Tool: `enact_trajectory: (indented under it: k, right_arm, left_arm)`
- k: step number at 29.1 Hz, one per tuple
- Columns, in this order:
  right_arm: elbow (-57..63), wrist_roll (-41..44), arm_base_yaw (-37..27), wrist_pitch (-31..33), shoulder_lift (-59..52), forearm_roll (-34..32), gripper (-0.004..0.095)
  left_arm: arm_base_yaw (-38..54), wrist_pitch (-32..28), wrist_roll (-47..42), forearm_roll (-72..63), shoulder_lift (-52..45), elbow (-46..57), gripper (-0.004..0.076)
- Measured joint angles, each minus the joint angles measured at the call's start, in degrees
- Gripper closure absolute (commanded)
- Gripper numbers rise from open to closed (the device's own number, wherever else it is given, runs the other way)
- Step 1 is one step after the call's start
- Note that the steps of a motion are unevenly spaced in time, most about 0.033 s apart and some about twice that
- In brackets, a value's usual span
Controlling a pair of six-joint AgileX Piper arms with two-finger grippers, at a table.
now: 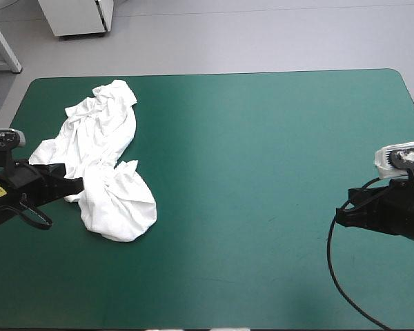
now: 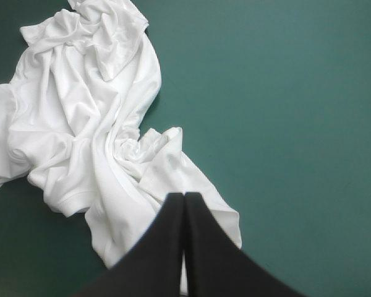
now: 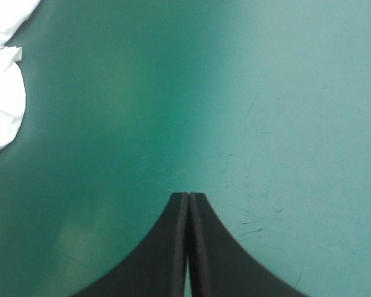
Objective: Fold the cloth
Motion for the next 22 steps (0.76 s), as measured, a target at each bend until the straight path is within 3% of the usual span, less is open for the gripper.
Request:
enact_trajectory:
  k: [9,12,16,22]
  right_arm:
    - [0.0,0.0,0.0,0.0,0.0,0.0,0.0927]
    - [0.0,0.0,0.0,0.0,0.0,0.0,0.0927]
    - [0.0,0.0,0.0,-0.02,0.0,0.0,0.0927]
    - [0.0,0.0,0.0,-2.72,0.0,0.0,0.0927]
  left_arm:
    - [0.0,-0.74,0.0,0.0,0.0,0.0,0.0732]
    - [0.0,-2.31,0.65,0.0,0.0,-0.89,0.0696]
    - [0.0,-3.48,3.92,0.0,0.75,-4.37,0.0562]
    - [0.0,-3.2,5.77,-0.22,3.83,-13.56,0.0265]
